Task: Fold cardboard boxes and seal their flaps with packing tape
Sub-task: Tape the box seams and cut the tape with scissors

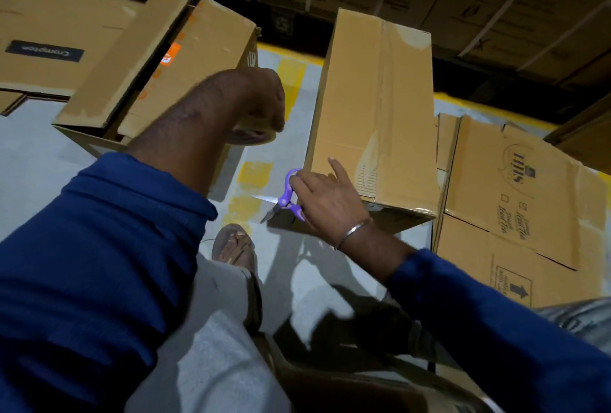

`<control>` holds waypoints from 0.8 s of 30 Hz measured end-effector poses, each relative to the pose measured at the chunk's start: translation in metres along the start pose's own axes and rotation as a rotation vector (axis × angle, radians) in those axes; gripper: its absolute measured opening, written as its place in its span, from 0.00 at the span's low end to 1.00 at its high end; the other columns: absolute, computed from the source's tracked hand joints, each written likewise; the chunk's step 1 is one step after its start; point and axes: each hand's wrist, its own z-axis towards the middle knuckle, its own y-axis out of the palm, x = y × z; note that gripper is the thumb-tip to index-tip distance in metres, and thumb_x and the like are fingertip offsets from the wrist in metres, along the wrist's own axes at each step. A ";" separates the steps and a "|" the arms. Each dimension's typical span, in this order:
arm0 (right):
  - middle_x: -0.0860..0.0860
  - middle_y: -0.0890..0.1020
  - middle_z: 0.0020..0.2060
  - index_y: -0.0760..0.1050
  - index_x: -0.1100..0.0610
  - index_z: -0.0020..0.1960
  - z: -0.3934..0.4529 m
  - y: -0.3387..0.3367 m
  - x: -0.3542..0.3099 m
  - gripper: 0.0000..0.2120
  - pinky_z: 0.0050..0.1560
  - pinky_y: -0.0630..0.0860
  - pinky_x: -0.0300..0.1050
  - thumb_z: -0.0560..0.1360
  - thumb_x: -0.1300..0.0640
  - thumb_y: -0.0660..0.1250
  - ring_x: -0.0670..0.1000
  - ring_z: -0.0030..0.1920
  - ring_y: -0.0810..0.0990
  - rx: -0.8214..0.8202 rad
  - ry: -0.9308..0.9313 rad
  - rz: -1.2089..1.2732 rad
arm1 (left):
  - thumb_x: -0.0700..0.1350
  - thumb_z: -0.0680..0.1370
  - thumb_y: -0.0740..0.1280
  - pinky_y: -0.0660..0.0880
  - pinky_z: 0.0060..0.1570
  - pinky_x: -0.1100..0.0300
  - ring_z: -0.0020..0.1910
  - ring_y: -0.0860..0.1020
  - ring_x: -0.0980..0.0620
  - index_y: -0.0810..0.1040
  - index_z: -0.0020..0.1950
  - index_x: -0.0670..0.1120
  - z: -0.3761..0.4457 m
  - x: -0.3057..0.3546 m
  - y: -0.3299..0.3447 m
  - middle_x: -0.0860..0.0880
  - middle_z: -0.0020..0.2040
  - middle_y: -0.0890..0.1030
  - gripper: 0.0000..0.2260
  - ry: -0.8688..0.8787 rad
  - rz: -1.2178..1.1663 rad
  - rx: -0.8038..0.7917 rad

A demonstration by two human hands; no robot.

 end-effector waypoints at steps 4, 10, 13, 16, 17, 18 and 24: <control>0.56 0.80 0.47 0.77 0.59 0.59 0.009 0.020 0.009 0.14 0.74 0.64 0.67 0.79 0.55 0.58 0.60 0.47 0.80 -0.069 -0.228 -0.141 | 0.43 0.74 0.79 0.71 0.47 0.56 0.49 0.79 0.45 0.85 0.49 0.43 0.002 0.002 0.003 0.45 0.48 0.82 0.07 0.022 -0.029 0.006; 0.54 0.83 0.50 0.77 0.58 0.61 0.013 0.025 -0.014 0.19 0.80 0.49 0.65 0.80 0.56 0.50 0.59 0.52 0.83 -0.424 -0.270 -0.252 | 0.43 0.73 0.79 0.70 0.42 0.58 0.46 0.78 0.47 0.85 0.46 0.45 0.008 -0.004 0.005 0.46 0.46 0.83 0.05 0.038 -0.049 0.003; 0.54 0.83 0.53 0.76 0.58 0.63 0.009 0.034 -0.025 0.14 0.80 0.45 0.63 0.82 0.56 0.56 0.58 0.55 0.83 -0.488 -0.288 -0.276 | 0.44 0.73 0.79 0.70 0.42 0.58 0.46 0.78 0.48 0.86 0.47 0.45 0.009 -0.006 0.008 0.46 0.47 0.83 0.06 0.039 -0.056 -0.008; 0.57 0.82 0.58 0.75 0.58 0.67 0.000 0.048 -0.032 0.17 0.78 0.57 0.61 0.82 0.51 0.61 0.60 0.58 0.82 -0.480 -0.262 -0.131 | 0.44 0.73 0.79 0.70 0.44 0.58 0.48 0.78 0.48 0.85 0.46 0.47 0.012 -0.008 0.010 0.47 0.48 0.83 0.05 0.036 -0.064 0.000; 0.58 0.81 0.60 0.74 0.59 0.68 -0.003 0.052 -0.031 0.20 0.74 0.65 0.60 0.82 0.49 0.62 0.61 0.59 0.81 -0.464 -0.241 -0.028 | 0.45 0.74 0.79 0.70 0.45 0.58 0.48 0.78 0.48 0.84 0.45 0.48 0.013 -0.007 0.011 0.47 0.48 0.83 0.05 0.041 -0.063 0.003; 0.58 0.80 0.61 0.73 0.59 0.69 -0.006 0.052 -0.027 0.21 0.68 0.72 0.58 0.80 0.49 0.64 0.61 0.60 0.79 -0.443 -0.214 0.079 | 0.45 0.74 0.78 0.70 0.45 0.58 0.49 0.78 0.48 0.84 0.44 0.48 0.013 -0.007 0.012 0.47 0.48 0.83 0.05 0.048 -0.061 0.006; 0.61 0.79 0.54 0.75 0.62 0.62 -0.017 0.037 0.014 0.22 0.52 0.73 0.55 0.74 0.51 0.70 0.63 0.52 0.77 -0.425 -0.190 0.342 | 0.46 0.75 0.78 0.75 0.51 0.55 0.52 0.80 0.47 0.83 0.42 0.50 0.017 -0.008 0.021 0.46 0.50 0.84 0.05 0.073 -0.159 0.033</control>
